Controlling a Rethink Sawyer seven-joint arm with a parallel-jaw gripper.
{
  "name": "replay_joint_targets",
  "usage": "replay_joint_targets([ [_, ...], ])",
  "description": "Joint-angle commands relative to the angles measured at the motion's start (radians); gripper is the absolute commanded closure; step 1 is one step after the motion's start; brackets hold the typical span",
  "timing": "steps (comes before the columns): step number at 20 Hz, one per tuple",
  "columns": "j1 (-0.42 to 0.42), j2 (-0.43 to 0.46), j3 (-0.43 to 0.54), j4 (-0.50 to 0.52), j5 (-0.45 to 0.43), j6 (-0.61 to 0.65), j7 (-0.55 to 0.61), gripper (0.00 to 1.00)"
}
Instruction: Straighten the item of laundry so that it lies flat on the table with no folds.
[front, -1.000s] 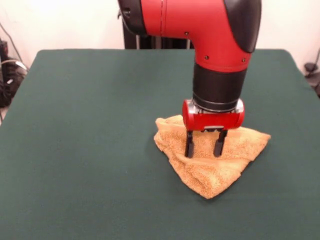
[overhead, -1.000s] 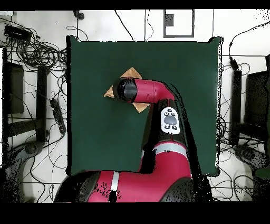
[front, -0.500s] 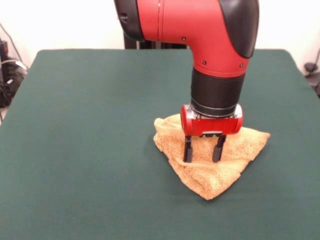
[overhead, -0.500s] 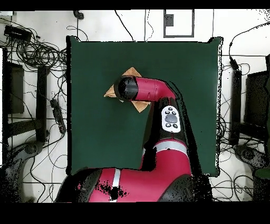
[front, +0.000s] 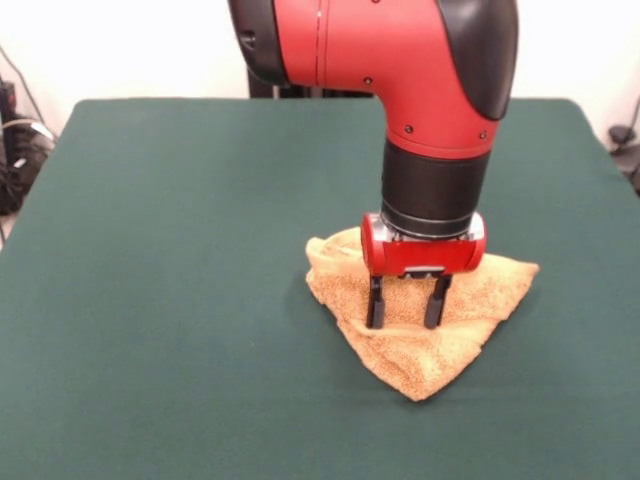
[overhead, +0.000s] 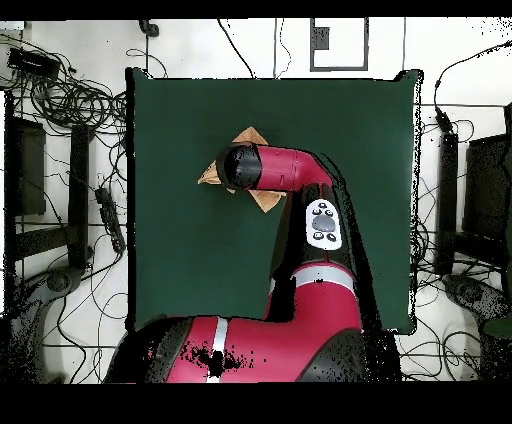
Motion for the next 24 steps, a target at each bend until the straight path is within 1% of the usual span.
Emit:
replay_joint_targets([
  [1,0.029,0.066,0.027,0.008,0.010,-0.046,0.191,0.00],
  [7,0.036,0.062,0.018,0.018,0.025,-0.036,0.217,0.00],
  [12,0.039,0.053,0.014,0.049,0.028,-0.083,0.242,0.00],
  [20,0.062,0.053,-0.010,0.047,0.034,-0.091,0.258,0.00],
  [24,0.074,0.056,-0.033,0.047,0.052,-0.101,0.284,0.00],
])
